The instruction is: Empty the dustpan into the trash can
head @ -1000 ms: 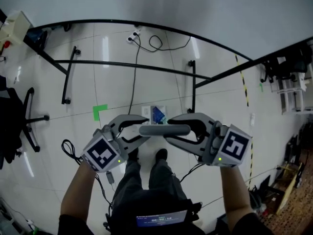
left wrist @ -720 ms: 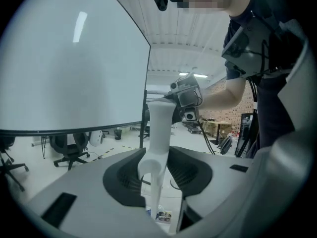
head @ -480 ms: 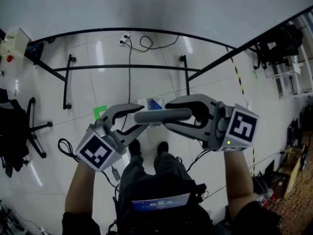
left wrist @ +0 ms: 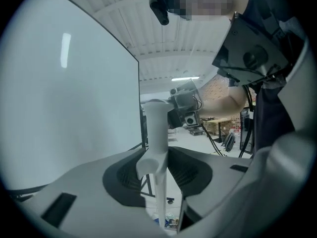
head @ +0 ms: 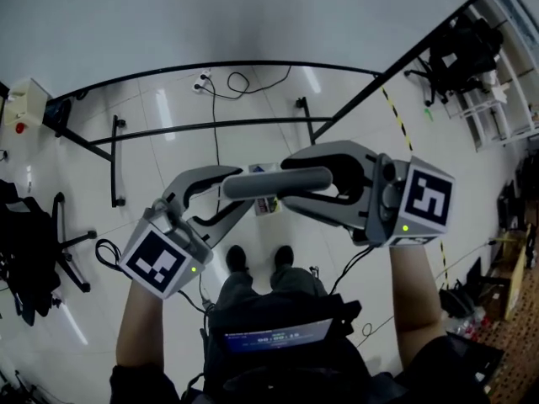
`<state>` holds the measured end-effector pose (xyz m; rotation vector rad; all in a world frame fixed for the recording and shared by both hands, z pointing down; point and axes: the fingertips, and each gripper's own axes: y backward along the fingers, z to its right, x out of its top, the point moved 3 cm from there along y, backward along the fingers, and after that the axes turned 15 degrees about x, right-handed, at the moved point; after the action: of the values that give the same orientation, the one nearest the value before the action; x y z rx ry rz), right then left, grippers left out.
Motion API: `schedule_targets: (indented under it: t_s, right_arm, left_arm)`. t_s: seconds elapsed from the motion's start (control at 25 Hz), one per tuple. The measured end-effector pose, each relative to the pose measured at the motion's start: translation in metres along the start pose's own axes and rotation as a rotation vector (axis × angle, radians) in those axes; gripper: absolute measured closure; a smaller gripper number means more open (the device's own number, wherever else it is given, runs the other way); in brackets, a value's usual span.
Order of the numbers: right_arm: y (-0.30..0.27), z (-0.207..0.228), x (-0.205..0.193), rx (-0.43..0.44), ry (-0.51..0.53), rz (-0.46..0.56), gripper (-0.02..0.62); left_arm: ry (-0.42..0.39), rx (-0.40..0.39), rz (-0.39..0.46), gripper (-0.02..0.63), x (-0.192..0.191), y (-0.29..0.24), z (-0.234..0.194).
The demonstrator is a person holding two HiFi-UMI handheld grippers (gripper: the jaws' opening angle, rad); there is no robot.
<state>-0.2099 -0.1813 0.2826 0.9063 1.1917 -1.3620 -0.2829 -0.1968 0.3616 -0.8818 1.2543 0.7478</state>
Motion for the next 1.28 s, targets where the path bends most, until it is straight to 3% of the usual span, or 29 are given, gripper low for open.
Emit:
schedule_targets:
  t_s: [0.68,1.28]
  right_arm:
    - [0.012,-0.036,0.047,-0.057,0.094,0.037,0.443]
    - [0.022,-0.041,0.035,-0.096,0.053,0.08,0.442]
  left_arm:
    - [-0.008,0.019,0.075,0.466,0.057,0.013,0.012]
    - [0.0,-0.012,0.102,0.465,0.056,0.009,0.022]
